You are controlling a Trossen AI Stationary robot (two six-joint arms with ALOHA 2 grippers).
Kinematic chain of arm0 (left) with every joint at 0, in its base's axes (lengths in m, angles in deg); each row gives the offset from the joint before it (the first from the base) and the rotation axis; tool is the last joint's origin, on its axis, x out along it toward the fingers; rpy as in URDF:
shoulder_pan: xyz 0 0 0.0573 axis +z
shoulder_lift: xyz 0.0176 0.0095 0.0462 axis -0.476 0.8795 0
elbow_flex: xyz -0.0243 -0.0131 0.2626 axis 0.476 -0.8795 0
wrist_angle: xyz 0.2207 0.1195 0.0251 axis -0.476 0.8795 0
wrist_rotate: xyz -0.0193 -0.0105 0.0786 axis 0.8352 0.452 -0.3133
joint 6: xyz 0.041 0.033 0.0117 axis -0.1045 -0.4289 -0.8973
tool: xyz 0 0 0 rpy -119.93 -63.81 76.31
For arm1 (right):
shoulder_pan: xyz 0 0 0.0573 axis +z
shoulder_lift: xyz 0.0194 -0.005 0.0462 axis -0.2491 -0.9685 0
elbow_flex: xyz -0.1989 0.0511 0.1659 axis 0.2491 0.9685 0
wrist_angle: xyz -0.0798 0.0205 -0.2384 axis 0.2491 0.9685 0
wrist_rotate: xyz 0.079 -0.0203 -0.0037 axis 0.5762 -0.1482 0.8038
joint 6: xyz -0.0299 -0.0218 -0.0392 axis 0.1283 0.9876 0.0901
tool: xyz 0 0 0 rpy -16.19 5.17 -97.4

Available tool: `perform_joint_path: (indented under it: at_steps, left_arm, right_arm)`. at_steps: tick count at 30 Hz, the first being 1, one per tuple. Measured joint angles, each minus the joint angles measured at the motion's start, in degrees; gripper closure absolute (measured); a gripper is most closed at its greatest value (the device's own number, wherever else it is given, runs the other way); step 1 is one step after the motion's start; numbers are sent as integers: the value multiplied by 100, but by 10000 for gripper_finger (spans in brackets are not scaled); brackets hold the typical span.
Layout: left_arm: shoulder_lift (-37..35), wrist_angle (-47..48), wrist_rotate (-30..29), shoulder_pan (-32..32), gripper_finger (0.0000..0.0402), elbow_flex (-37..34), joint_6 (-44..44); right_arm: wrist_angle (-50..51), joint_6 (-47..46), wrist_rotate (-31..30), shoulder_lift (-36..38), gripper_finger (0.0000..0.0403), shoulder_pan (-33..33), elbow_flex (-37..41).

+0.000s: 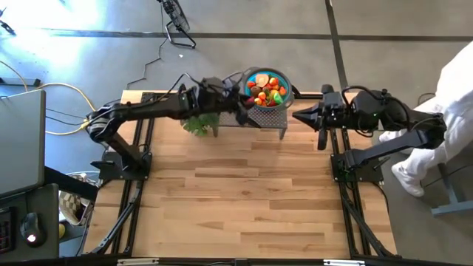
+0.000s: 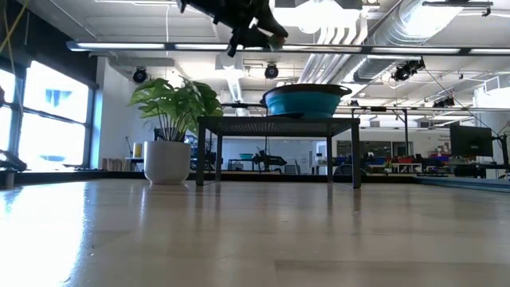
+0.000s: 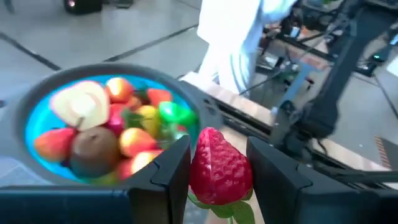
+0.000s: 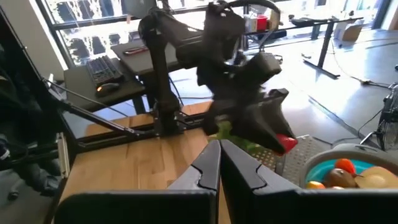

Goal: Pick & Place Fruit
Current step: Put the red strawberry in the blue bowl on the shelf

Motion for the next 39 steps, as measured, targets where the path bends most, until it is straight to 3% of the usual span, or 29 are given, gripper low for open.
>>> perform_joint_path:
  at_steps: [13,29,39]
  left_arm:
    - [389,-810,337,614,261,-15,-743]
    - [958,-1153,321,719,261,-9,-1231]
    - [958,-1156,-324,721,261,-9,-1709]
  right_arm:
    - [-15,256,-989,-223,400,2,0]
    - [-35,295,-1488,-234,400,0,0]
    - [-31,256,-1487,-234,400,0,0]
